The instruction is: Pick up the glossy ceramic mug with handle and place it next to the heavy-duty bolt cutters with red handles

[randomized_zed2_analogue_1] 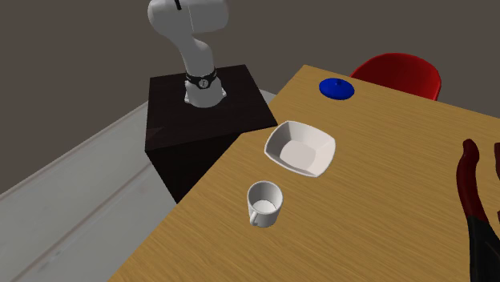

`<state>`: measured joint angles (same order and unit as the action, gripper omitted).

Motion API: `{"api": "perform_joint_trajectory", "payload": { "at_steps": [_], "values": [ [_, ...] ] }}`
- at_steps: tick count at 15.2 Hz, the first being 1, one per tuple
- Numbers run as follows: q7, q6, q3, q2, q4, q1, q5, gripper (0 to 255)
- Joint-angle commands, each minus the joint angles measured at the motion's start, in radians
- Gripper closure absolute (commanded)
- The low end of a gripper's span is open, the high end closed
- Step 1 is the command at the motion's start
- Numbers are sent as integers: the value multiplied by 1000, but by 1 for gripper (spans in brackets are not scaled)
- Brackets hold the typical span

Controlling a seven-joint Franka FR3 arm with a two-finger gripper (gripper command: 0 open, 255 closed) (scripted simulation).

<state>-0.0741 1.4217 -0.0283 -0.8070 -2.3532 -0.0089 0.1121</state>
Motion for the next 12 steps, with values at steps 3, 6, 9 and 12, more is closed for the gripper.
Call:
{"api": "perform_joint_trajectory", "payload": {
  "at_steps": [3, 6, 9, 12],
  "values": [
    [16, 69, 23, 39, -26, 4, 7, 0],
    [40, 173, 56, 109, -53, 9, 16, 0],
    [66, 275, 89, 191, -68, 13, 21, 0],
    [93, 375, 120, 283, -69, 16, 21, 0]
  ]
}}
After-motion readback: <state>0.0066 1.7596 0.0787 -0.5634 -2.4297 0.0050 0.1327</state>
